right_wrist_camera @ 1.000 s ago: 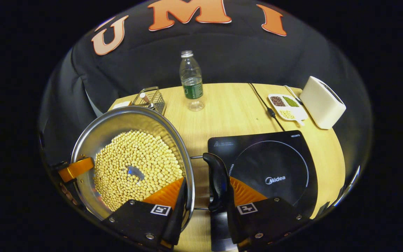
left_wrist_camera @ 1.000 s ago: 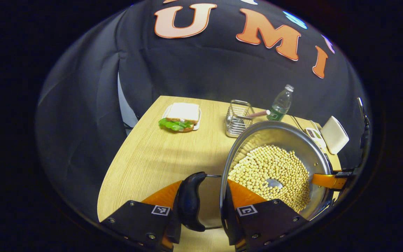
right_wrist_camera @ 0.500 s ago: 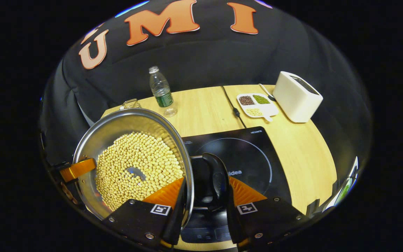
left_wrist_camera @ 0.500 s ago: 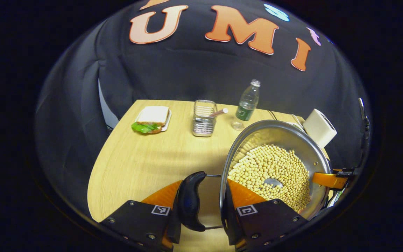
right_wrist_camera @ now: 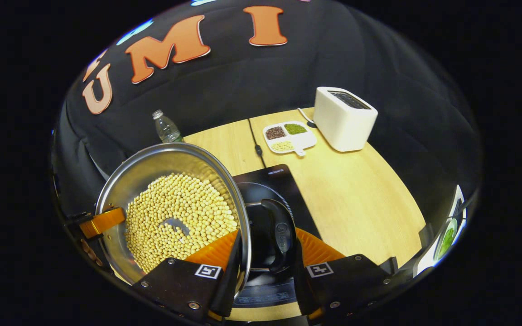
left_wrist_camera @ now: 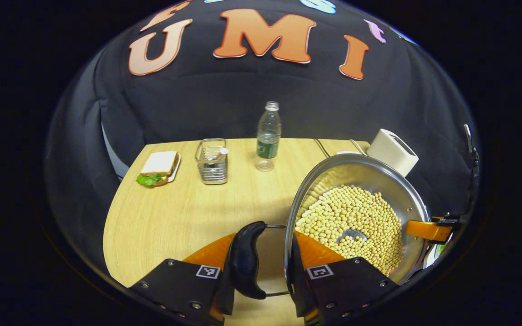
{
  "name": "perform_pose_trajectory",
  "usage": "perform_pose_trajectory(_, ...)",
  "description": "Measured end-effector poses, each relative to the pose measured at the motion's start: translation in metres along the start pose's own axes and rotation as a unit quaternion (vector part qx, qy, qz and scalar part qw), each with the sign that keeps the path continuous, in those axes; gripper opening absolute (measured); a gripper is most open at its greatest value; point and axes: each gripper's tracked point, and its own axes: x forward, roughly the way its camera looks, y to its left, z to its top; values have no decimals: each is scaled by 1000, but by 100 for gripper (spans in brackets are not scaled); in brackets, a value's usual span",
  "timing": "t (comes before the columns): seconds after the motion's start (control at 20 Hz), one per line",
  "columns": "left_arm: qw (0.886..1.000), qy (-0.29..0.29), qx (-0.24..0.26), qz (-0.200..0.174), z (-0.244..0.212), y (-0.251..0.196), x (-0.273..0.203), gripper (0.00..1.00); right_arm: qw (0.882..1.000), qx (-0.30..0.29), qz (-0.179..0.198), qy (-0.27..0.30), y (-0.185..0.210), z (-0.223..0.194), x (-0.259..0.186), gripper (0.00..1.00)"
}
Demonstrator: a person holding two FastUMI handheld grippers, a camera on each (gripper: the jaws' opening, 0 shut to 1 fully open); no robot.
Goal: First push the handle of the pot to place it horizontally, then grasp the pot with both hands and set it on the induction cooktop.
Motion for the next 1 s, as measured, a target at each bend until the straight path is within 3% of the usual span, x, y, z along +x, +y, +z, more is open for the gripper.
perform_pose_trajectory(0.55, 1000, 21, -3, 18, 6, -4, -6, 54, 999, 9, 10, 32, 1, 1, 4, 54)
perform_pose_trajectory(0.6, 999, 25, -6, 21, 9, -3, -10, 54, 999, 6, 11, 34, 1, 1, 5, 50)
perform_pose_trajectory(0.65, 999, 28, -7, 23, 10, -3, -12, 54, 999, 4, 12, 37, 2, 2, 6, 54)
perform_pose_trajectory(1.0, 999, 41, -13, 30, 7, -1, -11, 54, 999, -8, 9, 53, 0, 8, 2, 54)
